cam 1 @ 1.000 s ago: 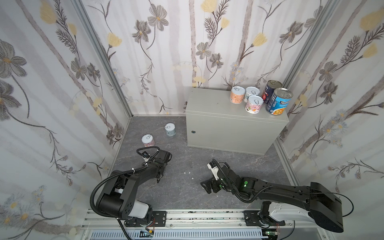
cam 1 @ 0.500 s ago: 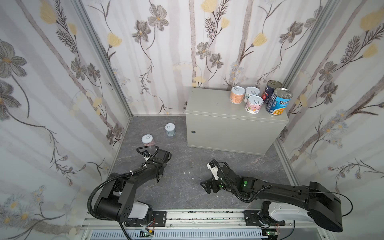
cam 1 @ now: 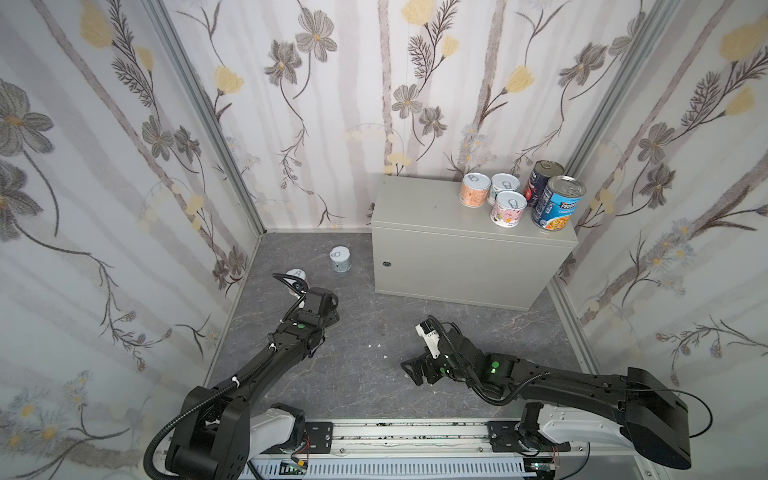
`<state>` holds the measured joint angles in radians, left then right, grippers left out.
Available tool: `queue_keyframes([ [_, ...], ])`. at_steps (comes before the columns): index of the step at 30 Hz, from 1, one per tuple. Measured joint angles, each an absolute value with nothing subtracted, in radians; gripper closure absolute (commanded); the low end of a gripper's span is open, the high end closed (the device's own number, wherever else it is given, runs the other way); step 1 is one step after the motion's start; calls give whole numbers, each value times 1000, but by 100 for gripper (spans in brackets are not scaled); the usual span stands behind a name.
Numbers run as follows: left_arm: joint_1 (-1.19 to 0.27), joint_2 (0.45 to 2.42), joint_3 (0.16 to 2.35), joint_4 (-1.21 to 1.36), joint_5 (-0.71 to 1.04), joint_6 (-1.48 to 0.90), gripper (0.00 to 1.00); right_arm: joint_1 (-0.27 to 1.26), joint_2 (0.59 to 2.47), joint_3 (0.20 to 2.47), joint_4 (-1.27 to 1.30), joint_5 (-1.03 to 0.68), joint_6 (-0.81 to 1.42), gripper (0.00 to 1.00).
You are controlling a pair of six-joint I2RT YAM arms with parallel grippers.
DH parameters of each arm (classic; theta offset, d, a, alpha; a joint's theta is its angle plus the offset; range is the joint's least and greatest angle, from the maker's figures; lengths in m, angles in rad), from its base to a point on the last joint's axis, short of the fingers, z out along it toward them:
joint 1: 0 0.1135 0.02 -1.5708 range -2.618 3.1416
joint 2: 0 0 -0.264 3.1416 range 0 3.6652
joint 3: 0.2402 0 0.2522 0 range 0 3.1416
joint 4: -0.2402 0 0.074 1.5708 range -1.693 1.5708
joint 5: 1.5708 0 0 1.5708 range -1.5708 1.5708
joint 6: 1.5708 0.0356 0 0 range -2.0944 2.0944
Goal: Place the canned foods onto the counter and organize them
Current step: 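Lift the yellow can with the left gripper up toward the cabinet top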
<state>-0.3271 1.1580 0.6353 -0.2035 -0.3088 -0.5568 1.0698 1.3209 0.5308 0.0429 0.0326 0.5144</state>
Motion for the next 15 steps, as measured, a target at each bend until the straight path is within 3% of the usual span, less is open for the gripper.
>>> queue_keyframes([
  [15,-415,1152,1022,-455,-225,-305,36,1048,1220,526,31,33,516,0],
])
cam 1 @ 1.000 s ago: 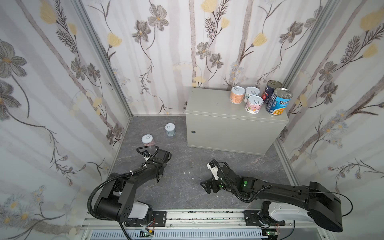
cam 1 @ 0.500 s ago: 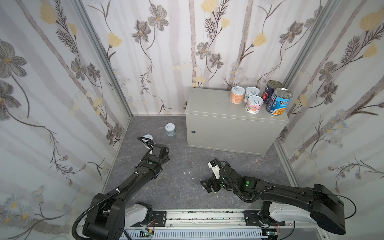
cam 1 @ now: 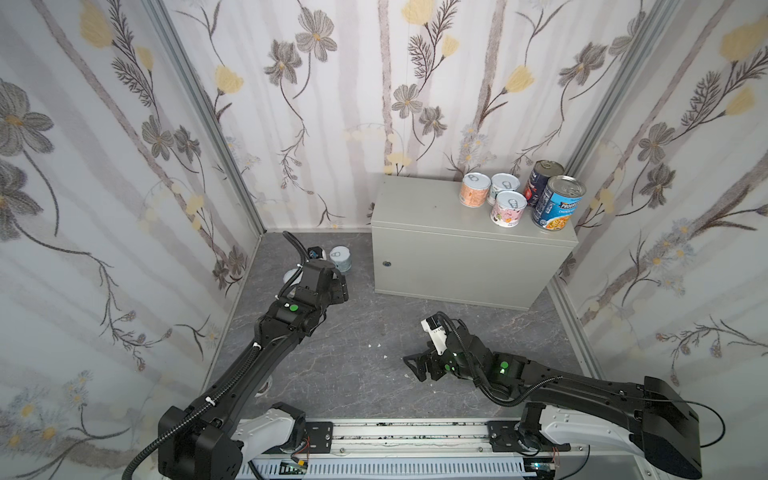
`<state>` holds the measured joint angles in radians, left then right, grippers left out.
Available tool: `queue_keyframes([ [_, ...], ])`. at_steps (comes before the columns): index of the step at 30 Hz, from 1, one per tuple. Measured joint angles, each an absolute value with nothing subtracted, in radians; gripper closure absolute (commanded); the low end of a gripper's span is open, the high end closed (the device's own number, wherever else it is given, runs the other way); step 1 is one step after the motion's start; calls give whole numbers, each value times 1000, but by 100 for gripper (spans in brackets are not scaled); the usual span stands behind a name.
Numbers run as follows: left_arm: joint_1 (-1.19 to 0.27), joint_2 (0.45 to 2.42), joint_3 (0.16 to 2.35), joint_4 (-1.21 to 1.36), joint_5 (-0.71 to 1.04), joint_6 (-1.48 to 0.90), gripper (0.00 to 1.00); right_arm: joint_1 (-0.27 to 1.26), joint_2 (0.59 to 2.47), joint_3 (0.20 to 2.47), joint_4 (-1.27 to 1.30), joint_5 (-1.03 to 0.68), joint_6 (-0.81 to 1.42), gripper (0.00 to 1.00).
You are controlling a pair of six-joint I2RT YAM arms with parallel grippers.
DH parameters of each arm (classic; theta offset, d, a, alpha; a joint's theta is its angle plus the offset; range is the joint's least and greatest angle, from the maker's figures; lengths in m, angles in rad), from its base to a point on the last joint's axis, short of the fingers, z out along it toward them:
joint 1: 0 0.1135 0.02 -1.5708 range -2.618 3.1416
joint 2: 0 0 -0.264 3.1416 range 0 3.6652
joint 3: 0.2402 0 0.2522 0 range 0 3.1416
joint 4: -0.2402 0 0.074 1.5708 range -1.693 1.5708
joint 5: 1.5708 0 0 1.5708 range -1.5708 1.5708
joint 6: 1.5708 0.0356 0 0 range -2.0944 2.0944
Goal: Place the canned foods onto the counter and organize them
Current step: 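Lift the yellow can with the left gripper up toward the cabinet top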
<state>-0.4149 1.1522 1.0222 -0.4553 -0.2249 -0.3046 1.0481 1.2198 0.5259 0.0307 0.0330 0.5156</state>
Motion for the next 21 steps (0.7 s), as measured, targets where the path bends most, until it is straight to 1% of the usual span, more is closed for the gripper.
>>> queue_keyframes([
  [12,-585,1272,1439,-682,-245,-183,36,968,996,525,-42,45,522,0],
  [21,-730,1445,1744,-794,-294,-133,36,886,900,525,-116,52,505,0],
])
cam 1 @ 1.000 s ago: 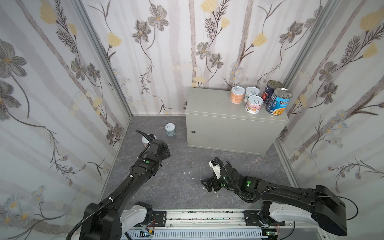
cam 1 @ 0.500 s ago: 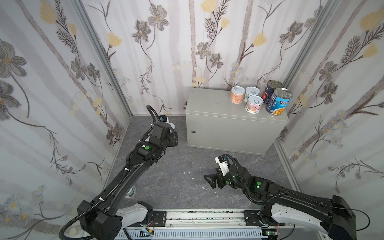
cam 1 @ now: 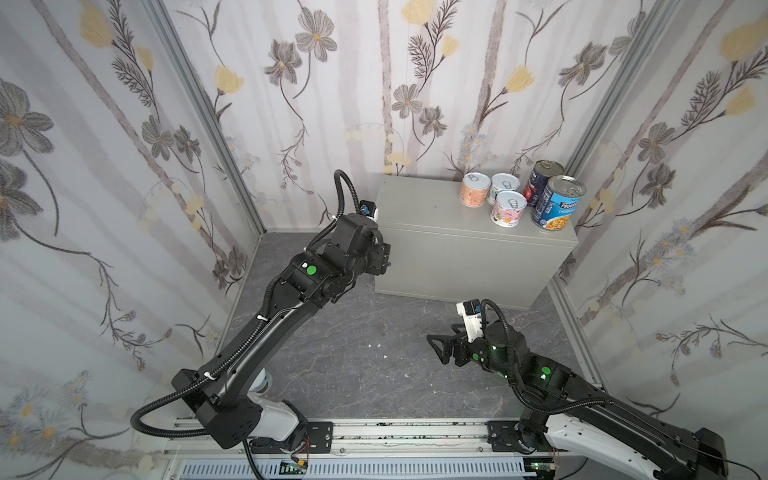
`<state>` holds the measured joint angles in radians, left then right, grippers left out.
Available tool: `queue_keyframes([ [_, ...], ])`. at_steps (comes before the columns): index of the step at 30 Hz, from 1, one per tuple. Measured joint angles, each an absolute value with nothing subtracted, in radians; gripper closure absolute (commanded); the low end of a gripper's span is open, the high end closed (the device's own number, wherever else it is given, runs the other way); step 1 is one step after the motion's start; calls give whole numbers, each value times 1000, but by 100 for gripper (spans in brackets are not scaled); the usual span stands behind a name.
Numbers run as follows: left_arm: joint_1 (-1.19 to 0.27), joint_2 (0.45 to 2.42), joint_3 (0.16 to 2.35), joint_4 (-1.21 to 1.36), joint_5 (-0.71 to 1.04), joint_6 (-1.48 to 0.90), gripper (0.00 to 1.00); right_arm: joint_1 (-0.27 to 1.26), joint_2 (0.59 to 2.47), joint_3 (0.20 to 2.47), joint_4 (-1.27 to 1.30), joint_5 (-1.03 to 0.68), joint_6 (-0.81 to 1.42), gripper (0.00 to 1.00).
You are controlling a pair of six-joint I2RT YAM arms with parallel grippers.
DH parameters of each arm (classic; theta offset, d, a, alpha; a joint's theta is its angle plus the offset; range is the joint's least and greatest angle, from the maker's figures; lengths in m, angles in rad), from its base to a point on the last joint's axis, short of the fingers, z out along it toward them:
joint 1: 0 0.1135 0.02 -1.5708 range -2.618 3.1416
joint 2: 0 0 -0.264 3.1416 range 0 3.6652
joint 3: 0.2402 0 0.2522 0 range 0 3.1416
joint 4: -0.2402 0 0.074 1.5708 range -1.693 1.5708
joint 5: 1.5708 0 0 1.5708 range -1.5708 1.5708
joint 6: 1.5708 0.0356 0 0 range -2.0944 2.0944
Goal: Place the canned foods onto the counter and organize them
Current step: 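Lift the yellow can with the left gripper up toward the cabinet top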
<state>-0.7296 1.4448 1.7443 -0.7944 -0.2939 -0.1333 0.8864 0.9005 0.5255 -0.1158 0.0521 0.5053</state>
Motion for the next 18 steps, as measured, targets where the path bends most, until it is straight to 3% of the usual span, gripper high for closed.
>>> queue_keyframes([
  [18,-867,1954,2462,-995,-302,-74,37,775,829,483,-175,10,485,0],
])
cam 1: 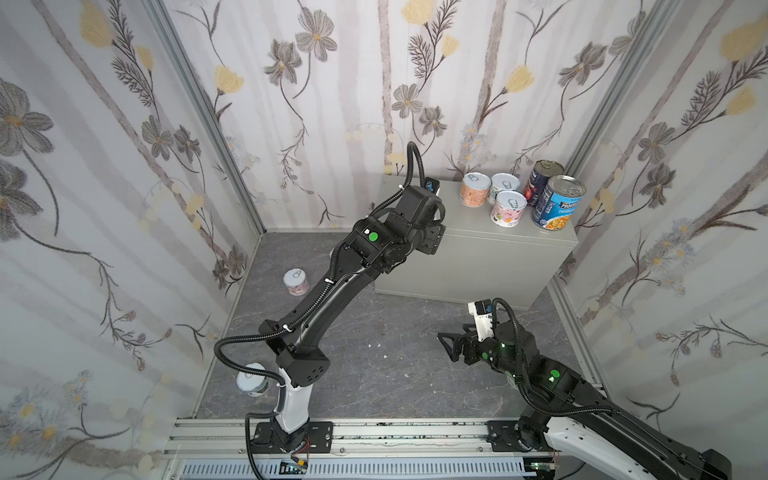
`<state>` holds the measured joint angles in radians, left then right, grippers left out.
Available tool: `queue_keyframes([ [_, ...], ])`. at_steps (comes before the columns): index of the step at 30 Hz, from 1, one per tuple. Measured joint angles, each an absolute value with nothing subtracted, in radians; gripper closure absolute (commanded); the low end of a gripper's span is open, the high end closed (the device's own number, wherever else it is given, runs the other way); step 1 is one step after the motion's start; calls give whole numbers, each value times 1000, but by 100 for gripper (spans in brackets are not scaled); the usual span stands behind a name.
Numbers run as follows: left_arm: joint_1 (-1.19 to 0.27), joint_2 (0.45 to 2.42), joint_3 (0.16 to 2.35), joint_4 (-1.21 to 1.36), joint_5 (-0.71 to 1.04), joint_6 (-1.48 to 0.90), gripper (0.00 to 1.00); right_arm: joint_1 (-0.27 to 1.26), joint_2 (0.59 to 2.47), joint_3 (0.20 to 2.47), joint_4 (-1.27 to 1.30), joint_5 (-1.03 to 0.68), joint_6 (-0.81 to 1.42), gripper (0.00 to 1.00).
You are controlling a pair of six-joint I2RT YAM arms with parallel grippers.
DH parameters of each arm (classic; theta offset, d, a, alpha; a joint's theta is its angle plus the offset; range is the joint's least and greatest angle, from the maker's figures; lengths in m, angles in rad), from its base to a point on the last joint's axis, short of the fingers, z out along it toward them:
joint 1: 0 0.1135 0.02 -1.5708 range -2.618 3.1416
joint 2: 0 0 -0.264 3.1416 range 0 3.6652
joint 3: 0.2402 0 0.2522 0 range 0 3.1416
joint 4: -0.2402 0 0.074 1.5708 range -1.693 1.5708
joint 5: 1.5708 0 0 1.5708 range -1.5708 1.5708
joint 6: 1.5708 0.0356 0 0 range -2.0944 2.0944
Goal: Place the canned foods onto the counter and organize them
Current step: 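Lift the yellow can with the left gripper up toward the cabinet top, then lower the yellow can onto the cabinet top in front of the peach can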
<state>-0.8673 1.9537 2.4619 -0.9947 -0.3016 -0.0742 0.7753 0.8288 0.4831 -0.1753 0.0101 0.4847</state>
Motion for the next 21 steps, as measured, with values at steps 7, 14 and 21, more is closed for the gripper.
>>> queue_keyframes([
  [7,-873,2044,2556,-1018,-286,-83,38,765,830,471,-181,7,476,0],
  [14,-875,2107,2659,-1008,-294,-86,38,763,856,469,-181,6,469,0],
  [21,-875,2148,2677,-940,-313,-86,38,763,885,466,-181,-6,466,0],
])
